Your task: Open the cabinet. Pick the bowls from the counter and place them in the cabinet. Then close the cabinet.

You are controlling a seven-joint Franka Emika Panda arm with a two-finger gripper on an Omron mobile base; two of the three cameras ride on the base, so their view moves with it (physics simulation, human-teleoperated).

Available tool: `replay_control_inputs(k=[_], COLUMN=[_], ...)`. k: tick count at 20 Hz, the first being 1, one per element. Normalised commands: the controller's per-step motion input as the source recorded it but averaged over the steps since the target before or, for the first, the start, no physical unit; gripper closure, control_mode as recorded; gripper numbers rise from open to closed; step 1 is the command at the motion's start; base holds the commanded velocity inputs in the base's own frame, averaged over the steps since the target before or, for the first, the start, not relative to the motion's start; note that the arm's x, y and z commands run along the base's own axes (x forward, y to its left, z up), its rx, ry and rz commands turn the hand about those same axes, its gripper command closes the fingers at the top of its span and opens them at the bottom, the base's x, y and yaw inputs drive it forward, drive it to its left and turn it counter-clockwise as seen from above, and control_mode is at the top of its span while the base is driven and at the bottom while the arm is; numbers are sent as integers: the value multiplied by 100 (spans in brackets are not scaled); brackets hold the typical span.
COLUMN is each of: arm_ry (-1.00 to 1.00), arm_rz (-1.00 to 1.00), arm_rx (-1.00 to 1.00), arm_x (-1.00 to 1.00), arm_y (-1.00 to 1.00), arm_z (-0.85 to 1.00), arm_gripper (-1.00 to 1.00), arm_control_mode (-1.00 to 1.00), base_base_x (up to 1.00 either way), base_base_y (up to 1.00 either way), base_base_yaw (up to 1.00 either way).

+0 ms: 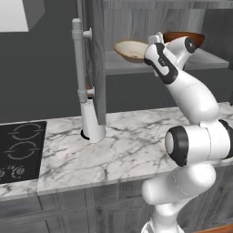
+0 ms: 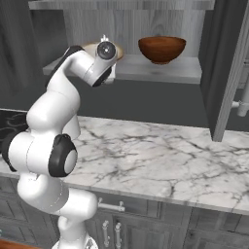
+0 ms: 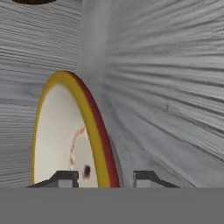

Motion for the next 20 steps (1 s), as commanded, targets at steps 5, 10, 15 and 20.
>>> replay_control_inputs(k=[5,10,15,20], arm_ry=[-10,-16,1,6], arm_rz=[0,0,0,0], arm_rx=[1,4,0,0], arm_x=[6,0,-3,-39], arm_y=[1,-1,-28,-45], arm_z=[0,9,0,19], arm_gripper=[-100,-100,-100,-100], arm_control_mode=[-100,-100,-100,-100], base_base_x=[0,0,0,0], base_base_y=[0,0,0,0], base_base_yaw=[0,0,0,0])
